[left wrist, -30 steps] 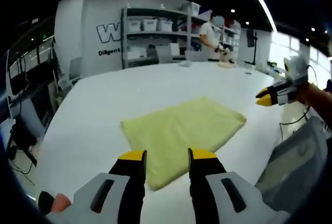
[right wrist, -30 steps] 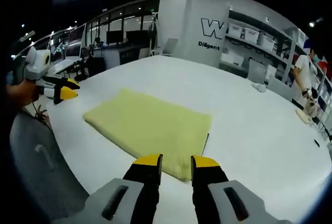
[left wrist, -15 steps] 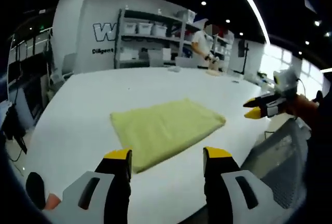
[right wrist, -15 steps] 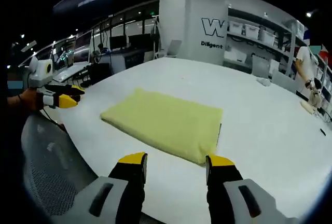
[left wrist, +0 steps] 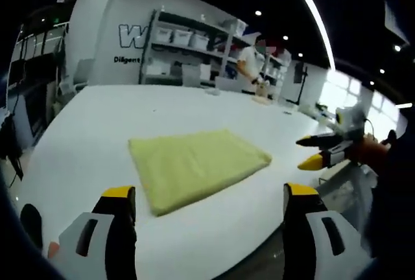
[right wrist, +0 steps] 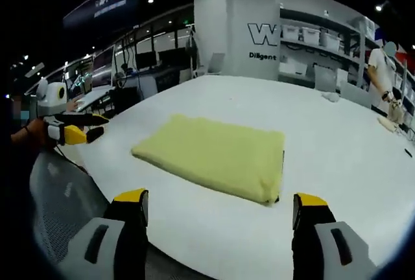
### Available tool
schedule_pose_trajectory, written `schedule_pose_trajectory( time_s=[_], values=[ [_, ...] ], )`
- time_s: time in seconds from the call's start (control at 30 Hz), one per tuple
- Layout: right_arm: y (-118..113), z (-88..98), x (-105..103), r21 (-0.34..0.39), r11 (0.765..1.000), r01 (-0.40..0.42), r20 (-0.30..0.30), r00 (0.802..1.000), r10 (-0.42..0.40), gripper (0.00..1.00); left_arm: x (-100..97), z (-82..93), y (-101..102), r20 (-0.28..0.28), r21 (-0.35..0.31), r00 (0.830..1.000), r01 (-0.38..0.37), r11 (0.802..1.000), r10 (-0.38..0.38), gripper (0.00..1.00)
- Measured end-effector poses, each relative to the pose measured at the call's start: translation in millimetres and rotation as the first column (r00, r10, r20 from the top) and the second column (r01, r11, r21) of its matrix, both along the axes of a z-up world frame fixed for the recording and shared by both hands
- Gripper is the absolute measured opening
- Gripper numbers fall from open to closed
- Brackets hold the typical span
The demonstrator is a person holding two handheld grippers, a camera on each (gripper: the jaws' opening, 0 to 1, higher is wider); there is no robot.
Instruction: Fold the garment on the visible template until the final outline fits inside the template.
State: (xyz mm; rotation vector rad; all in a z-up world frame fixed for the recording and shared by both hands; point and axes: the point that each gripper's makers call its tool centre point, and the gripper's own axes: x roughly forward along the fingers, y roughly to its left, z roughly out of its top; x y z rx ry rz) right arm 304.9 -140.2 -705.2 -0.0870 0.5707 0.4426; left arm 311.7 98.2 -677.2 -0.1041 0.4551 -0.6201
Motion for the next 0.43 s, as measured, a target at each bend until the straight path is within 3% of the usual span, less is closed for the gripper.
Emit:
schedule_pose_trajectory(
  time_s=[0.23, 0.37, 0.43],
  values=[
    [3.3, -0.5, -0.4, 0.008, 1.0, -0.007, 0.008, 1.0, 0.007, 0.99, -1.9, -0.8, -6.3, 0.017, 0.019, 1.0, 0.026, 0.999, -0.026, 0.99],
    [4.1, -3.9, -1.5, 0.0, 1.0, -0.003, -0.009, 1.0, 0.003, 0.99, -5.1, -9.9, -9.7, -0.041, 0.017, 0.998, 0.042, 0.999, -0.041, 0.99],
    [5.0, -3.6, -1.2, -0.018, 1.0, -0.009, 0.007, 1.0, 0.009, 0.99, -4.3, -7.2, -8.5, -0.029, 0.014, 0.999, 0.034, 0.999, -0.034, 0.99]
  ],
)
